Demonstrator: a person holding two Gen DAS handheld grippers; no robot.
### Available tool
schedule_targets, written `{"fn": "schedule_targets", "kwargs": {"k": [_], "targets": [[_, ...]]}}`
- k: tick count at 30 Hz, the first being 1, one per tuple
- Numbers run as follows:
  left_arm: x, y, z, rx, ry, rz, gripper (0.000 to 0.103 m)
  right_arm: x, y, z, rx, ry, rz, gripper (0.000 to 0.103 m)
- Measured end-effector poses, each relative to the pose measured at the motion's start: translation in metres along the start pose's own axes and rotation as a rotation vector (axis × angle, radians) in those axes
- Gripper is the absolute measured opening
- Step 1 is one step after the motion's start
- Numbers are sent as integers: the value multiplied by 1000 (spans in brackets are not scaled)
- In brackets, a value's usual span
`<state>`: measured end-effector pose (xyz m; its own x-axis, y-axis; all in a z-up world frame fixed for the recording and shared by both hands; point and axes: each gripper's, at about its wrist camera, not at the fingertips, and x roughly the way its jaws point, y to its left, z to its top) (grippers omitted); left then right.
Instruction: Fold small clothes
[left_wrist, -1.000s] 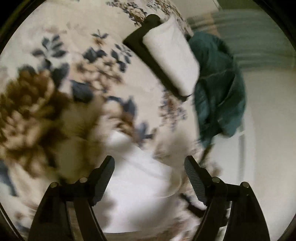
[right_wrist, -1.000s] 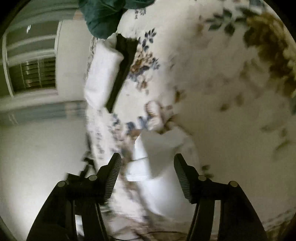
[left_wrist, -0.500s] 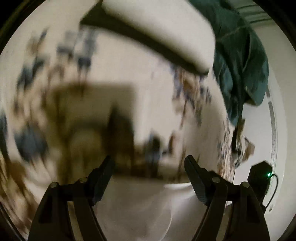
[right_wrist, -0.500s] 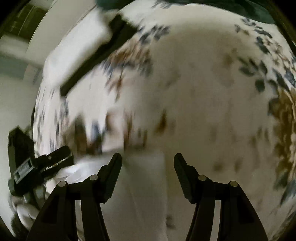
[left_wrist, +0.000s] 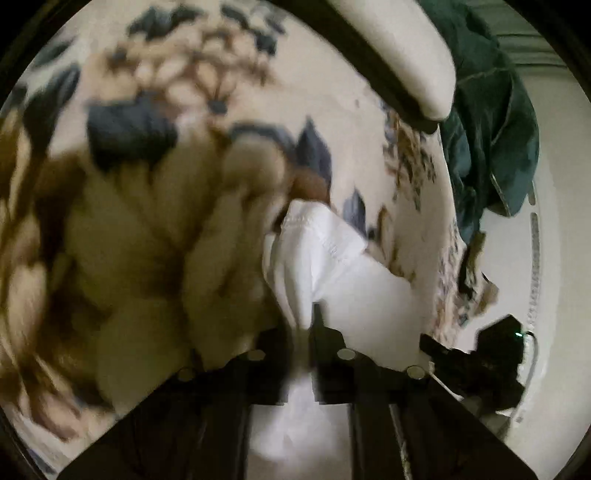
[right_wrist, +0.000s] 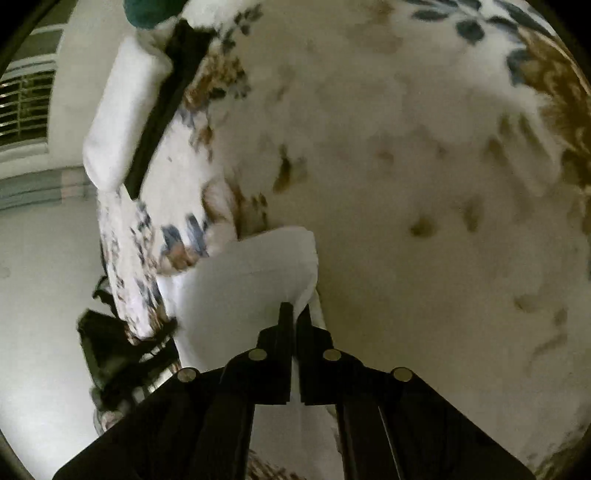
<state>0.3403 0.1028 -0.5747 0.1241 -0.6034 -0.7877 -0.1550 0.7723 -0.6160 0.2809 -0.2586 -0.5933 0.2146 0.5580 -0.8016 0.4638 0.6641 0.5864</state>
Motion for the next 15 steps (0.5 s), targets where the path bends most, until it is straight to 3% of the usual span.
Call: {"fn": "schedule_targets", "kwargs": {"k": [2,5,6,7,8,9,10,13,14,15], "targets": [[-4,-4,7,-2,-44,-6,5,3,3,10,8,-23,-35,2],[-9,-8,14,7,3,-20,8,1,12,14,-15,-23,-47,2],[-12,-8,12,13,22,-26,14,-4,13,11,-21,-15,-48,5],[-16,-6,10,16,36,-25,35,-10,11,5,-22,-1,-59,15],[-21,-3,4,15,52,-23,49,-17,8,-2,-21,6,-69,25],[-27,2,-4,9,62,-27,67,-24,4,-11,-18,9,-70,46],[-31,5,-11,4,67,-40,66,-30,-3,-24,-10,25,-47,51],[-37,14,-33,-23,69,-57,66,-20,-21,-54,40,131,27,50],[-36,18,-39,-36,66,-69,66,-12,-29,-65,71,149,58,45],[-30,21,-43,-54,83,-81,66,-6,-35,-72,94,150,67,9]]}}
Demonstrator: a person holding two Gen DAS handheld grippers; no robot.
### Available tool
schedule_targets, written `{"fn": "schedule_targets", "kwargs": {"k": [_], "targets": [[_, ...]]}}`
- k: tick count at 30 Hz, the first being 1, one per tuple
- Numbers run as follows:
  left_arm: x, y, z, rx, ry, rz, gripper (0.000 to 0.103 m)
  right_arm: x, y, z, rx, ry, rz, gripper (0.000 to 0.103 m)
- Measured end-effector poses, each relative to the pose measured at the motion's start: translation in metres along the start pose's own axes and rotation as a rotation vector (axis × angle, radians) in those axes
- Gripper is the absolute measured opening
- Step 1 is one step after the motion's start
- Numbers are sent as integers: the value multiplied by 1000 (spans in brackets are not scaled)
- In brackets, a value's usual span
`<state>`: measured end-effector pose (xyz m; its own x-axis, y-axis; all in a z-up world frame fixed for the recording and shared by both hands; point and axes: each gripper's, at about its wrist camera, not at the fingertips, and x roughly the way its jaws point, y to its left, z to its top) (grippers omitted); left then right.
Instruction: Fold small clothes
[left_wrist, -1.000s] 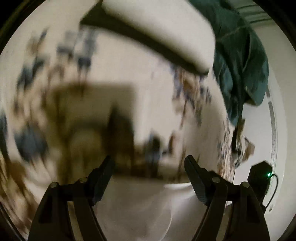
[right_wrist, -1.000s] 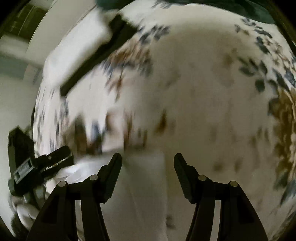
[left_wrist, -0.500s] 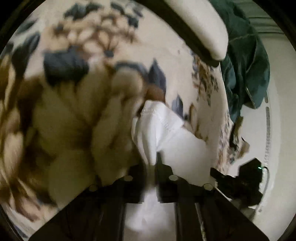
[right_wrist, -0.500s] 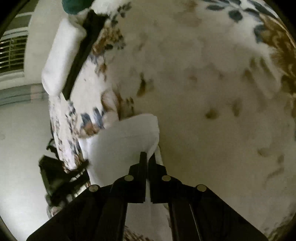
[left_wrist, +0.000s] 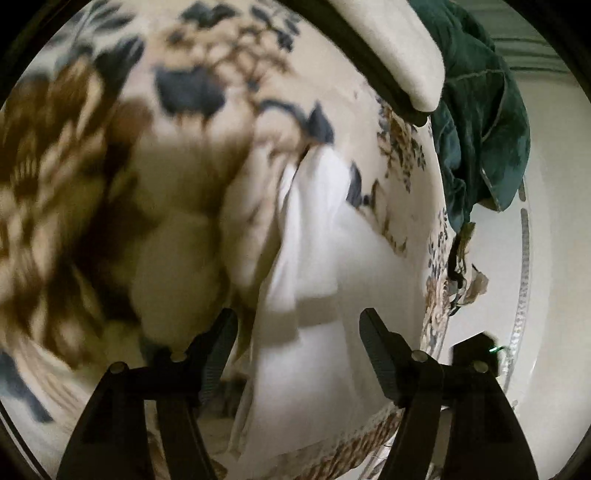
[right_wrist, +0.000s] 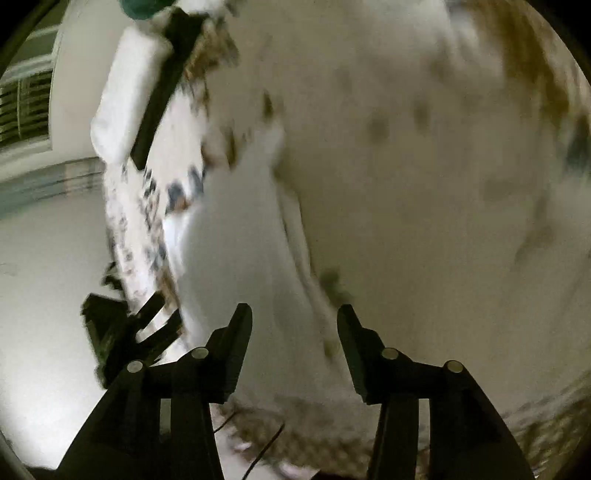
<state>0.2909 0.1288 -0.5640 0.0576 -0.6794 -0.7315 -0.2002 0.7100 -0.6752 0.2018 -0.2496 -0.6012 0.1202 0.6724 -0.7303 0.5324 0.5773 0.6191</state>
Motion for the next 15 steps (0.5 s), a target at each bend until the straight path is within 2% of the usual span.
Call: {"fn": "schedule_targets", "kwargs": {"k": [1,3,5,6,7,8,9,12,14,15], "targets": [[4,2,-2,-16,10,-8,66,3,-7,-2,18,-22,-27,4],[5,8,-3,-33,18,-36,66,-3,-14,0,43,-68,-33,4],[8,10,-1,-21,41,-78,67,-8,-12,6,30,-76,46,6],[11,10,0,-19,51,-98,69,-7,-10,9,17,-62,73,22],[16,10,1,-18,67,-134,69,-1,-7,13,-10,-21,91,64],[23,8,2,-18,88,-164,69,3,-7,16,-26,-3,88,79],[31,6,2,-13,108,-178,69,7,-8,18,-40,4,93,86],[55,-4,2,21,142,-165,70,34,-13,28,-56,93,105,86],[62,-12,1,44,137,-146,70,41,-11,31,-60,89,129,86],[62,-18,0,58,121,-141,70,43,-9,31,-67,90,152,74]]}}
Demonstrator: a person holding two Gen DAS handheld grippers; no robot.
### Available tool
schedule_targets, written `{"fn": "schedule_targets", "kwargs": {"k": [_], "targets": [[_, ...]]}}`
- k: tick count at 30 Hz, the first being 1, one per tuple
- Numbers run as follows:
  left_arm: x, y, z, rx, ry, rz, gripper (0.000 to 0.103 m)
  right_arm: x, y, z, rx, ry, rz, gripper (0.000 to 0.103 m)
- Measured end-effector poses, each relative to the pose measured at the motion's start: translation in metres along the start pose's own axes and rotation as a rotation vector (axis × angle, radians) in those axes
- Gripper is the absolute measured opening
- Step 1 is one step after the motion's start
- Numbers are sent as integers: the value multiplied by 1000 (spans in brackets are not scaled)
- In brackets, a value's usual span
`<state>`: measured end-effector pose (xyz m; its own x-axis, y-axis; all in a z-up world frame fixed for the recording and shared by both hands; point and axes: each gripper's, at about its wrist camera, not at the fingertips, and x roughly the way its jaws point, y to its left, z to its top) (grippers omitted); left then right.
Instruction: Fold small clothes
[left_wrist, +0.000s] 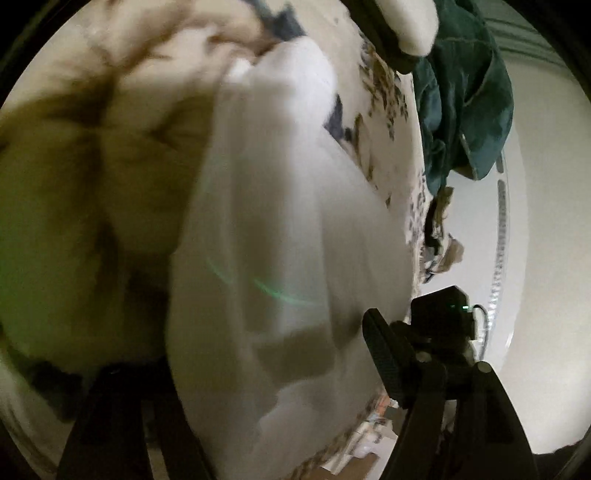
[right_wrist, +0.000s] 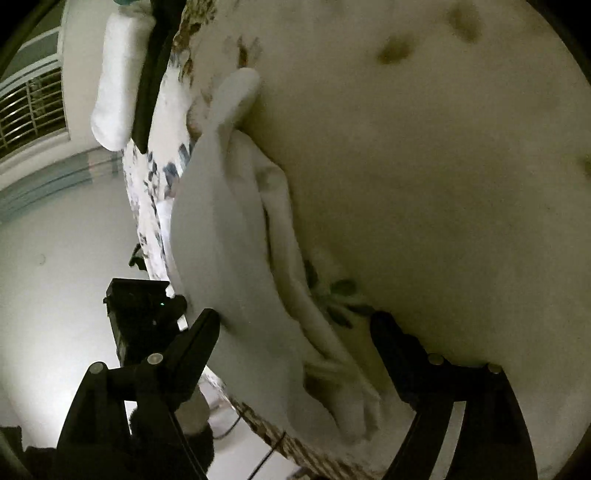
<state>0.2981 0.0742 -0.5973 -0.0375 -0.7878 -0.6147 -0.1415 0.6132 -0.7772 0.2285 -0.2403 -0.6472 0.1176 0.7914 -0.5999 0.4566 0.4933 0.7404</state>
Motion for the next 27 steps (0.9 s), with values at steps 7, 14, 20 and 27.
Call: {"fn": "schedule_targets", "kwargs": {"k": [7,14,20,27], "targets": [[-23,-21,-6,55,-62,-3,16,-6,35,-4,-54,-25,-13,13],[-68,-82,21,109,-110,-12,16,-51,117,5,-150,-83,-26,12],[-121,-152,103,203,-196,-7,16,-86,218,70,-251,-154,2,12],[-166,-198,257,279,-366,35,16,-77,345,203,-403,-253,39,12]]}}
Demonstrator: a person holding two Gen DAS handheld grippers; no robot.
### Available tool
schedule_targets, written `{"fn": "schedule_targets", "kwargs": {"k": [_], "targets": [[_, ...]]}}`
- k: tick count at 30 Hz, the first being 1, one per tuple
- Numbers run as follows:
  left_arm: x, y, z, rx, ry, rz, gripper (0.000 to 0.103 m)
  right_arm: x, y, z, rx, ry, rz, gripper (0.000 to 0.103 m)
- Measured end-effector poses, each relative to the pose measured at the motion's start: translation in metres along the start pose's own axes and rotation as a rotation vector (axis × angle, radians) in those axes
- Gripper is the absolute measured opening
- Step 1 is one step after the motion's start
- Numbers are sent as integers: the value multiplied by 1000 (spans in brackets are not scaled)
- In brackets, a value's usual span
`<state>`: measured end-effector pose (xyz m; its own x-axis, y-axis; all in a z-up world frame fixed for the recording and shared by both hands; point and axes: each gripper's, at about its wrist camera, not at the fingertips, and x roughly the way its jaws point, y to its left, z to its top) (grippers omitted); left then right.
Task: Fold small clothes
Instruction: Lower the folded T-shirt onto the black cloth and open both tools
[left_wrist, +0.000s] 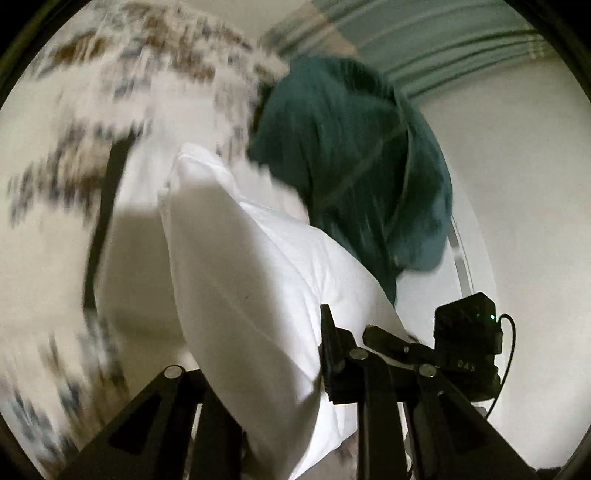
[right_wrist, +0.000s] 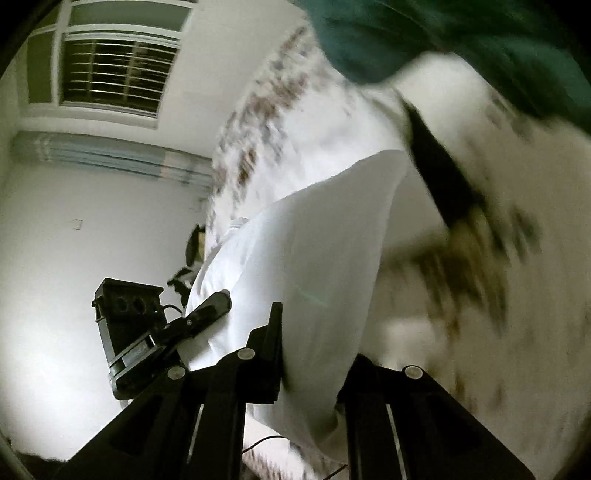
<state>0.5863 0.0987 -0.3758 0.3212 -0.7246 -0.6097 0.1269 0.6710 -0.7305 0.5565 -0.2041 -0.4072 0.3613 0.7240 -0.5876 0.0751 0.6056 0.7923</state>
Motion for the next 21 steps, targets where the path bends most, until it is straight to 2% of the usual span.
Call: {"fn": "schedule_targets", "kwargs": {"k": [2,4,6,8,9,10,11,12,13,14,16,18,21], "targets": [[16,18,38,4,-19,18,19,28,8,46,-25,-11,-3,12],[39,51,66,-22,4,82,29,58,5,76,-43,-6,-38,12],[61,89,74,-64,61,179,30,92,-8,96,-49,36,-144,17],[68,109,68,-92,97,235,30,113,-19,99,-71,86,-327,23],[67,108,63,-72,82,250,33,116,-20,99,-72,88,-348,27],[63,104,59,-28,60,280,45,116,-16,95,-98,74,-395,44],[60,97,55,23,41,335,55,112,-12,92,-126,59,-443,56],[58,91,52,55,32,379,82,109,-6,87,-156,40,-485,75],[59,85,48,90,24,448,101,106,0,82,-190,20,-553,84],[57,78,45,116,14,493,102,102,8,76,-233,-4,-666,88],[58,65,39,169,-15,591,102,98,15,63,-298,-47,-838,103],[54,55,33,194,-38,670,102,86,18,46,-317,-69,-914,103],[47,38,26,212,-55,709,103,73,27,29,-326,-86,-978,103]]}}
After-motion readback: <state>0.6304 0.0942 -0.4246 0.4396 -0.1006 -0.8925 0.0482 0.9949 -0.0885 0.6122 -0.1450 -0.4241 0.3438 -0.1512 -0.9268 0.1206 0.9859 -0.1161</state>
